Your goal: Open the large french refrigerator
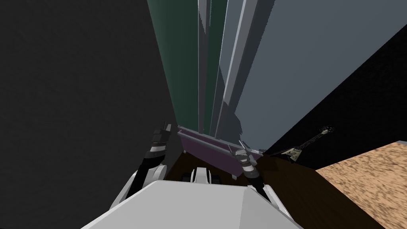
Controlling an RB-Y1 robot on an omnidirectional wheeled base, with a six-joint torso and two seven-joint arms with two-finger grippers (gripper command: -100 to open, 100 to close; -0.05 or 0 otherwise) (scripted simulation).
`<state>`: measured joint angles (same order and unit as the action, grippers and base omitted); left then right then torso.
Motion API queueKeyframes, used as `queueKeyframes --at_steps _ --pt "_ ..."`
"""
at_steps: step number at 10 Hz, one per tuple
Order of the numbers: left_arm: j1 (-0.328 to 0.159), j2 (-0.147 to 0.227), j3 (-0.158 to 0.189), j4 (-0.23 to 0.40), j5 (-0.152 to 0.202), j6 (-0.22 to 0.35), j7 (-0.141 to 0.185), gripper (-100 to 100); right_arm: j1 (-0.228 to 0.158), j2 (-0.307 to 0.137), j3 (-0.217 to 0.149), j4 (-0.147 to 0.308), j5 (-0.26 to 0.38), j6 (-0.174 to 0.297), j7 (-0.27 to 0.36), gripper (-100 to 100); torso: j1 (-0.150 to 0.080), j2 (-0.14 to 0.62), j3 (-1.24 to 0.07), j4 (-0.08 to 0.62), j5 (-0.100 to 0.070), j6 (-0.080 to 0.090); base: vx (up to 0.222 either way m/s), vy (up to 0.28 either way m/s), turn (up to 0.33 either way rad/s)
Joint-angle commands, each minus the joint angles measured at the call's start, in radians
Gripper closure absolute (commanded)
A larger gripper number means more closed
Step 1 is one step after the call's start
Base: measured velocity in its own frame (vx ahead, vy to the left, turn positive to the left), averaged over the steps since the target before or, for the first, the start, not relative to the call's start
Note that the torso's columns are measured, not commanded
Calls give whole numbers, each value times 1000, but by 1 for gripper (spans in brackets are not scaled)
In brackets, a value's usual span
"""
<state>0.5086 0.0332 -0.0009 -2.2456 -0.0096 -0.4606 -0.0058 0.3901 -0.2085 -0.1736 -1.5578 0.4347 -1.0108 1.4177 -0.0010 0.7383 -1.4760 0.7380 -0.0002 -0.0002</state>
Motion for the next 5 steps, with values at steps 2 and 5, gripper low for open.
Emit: queueKeyframes --at_steps 2,5 --pt "0 0 0 0 0 0 0 0 -8 20 -15 51 31 -28 101 -100 0 1 0 0 0 0 51 65 -60" --pt "0 0 0 0 0 0 0 0 -12 32 -22 74 44 -41 152 -100 2 -2 -1 0 0 0 66 70 -47"
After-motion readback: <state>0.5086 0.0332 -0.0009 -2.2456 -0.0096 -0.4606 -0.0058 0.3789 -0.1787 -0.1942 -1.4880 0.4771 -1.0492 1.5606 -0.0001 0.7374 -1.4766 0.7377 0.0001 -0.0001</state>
